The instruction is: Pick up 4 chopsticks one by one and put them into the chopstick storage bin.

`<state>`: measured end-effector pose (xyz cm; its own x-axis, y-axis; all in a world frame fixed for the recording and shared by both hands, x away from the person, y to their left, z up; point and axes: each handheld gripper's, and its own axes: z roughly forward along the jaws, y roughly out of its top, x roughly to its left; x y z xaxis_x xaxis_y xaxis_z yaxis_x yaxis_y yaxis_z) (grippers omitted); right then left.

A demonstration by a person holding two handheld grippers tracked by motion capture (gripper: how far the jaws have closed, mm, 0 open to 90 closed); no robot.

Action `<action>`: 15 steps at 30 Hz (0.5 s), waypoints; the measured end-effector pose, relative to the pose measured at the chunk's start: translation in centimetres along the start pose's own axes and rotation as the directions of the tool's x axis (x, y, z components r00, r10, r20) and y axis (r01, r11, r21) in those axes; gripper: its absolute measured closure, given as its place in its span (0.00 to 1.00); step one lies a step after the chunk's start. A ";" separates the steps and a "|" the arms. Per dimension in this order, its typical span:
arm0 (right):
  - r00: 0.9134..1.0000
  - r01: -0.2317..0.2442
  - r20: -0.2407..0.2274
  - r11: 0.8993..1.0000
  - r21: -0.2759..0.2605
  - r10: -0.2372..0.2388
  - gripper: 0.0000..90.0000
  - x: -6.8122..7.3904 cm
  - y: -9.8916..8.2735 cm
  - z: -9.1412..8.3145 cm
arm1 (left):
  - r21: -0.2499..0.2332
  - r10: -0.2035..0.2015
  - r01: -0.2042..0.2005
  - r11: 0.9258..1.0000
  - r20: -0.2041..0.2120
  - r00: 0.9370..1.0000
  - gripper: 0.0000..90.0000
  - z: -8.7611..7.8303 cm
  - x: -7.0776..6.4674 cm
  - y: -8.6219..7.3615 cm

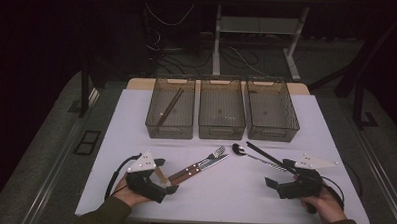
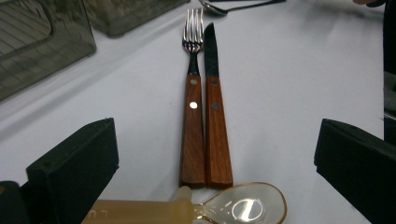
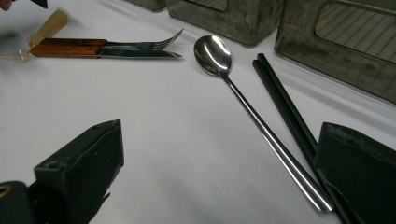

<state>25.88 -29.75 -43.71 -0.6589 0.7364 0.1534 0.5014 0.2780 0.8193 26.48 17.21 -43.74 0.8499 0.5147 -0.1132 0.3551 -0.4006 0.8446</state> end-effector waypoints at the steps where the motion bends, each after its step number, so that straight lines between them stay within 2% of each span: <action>1: 1.000 0.002 0.001 1.000 0.001 -0.002 0.02 -0.1 0.0 0.0 | -0.006 -0.001 0.001 1.000 0.002 1.000 0.00 0.0 0.0 0.0; 8: 0.999 0.022 0.039 1.000 0.002 -0.022 0.02 -0.4 0.3 -0.2 | -0.001 0.013 -0.013 1.000 0.008 1.000 0.00 0.4 0.3 0.2; 15: 0.999 0.018 0.045 0.999 0.049 -0.020 0.02 -0.7 0.9 -0.7 | -0.002 0.012 -0.011 1.000 0.022 1.000 0.00 0.5 0.3 0.2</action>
<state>26.43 -30.38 -42.68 -0.6428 0.7579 0.1116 0.5164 0.3211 0.7939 26.99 16.90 -43.87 0.8624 0.4930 -0.1151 0.3445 -0.4049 0.8470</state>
